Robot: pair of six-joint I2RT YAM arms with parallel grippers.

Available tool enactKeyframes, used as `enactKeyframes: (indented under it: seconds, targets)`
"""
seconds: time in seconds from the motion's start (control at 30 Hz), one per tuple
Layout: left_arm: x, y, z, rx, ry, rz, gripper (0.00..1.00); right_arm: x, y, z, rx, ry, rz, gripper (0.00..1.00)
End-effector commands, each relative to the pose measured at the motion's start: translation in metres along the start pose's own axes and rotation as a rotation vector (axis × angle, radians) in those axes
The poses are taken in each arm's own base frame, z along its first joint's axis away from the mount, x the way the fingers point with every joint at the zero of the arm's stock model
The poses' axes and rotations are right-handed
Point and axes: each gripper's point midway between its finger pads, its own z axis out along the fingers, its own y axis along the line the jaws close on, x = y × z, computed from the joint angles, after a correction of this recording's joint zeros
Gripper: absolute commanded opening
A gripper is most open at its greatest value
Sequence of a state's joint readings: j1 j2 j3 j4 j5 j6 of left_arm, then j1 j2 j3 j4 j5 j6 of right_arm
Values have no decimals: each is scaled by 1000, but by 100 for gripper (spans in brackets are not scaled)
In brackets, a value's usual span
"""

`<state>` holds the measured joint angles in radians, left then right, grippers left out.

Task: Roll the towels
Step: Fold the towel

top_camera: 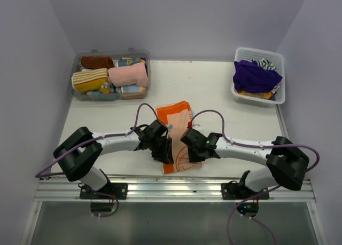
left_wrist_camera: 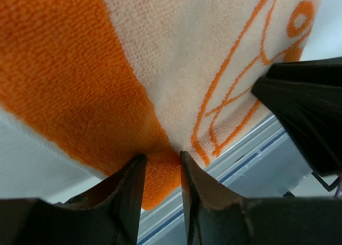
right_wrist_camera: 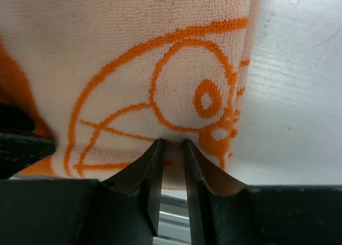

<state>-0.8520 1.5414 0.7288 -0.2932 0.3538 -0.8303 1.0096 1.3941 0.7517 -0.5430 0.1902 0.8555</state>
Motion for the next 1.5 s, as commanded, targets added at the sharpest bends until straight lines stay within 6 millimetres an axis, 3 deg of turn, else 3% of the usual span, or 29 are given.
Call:
enactKeyframes:
  seconds: [0.0,0.1,0.23,0.37,0.4,0.47,0.5,0.57,0.6,0.7,0.8,0.87,1.03,1.47]
  targets:
    - [-5,-2,10,19,-11,0,36,5,2,15,-3,4,44,26]
    - [-13,2,11,-10,-26,4,36,10,1,20,-2,13,61,26]
    - [-41,5,0,-39,-75,14,36,1,5,16,0,-5,51,26]
    - [-84,19,-23,-93,-172,32,37,-29,17,8,7,-66,3,27]
    - [-94,27,-31,-114,-187,11,37,-47,28,1,-16,-97,6,27]
    - [-118,22,-46,-126,-245,33,37,-67,31,-2,-21,-122,-1,28]
    - [-121,22,-51,-138,-245,32,37,-83,41,-10,-46,-153,5,28]
    - [-128,11,-62,-117,-270,52,37,-94,42,-17,-44,-174,-7,28]
    - [-127,9,-65,-108,-274,52,38,-100,45,-23,-55,-192,-8,28]
    - [-114,11,-69,-91,-270,41,38,-95,40,-29,-57,-188,-23,28]
    - [-83,27,-65,-96,-226,9,38,-77,28,-30,-64,-158,-5,28]
    - [-71,28,-71,-77,-228,2,38,-58,17,-27,-57,-119,11,30]
    - [-36,44,-69,-92,-190,-28,41,-35,1,-33,-70,-96,55,37]
    - [1,35,-39,-77,-120,-4,51,-1,-3,-28,-119,-31,72,59]
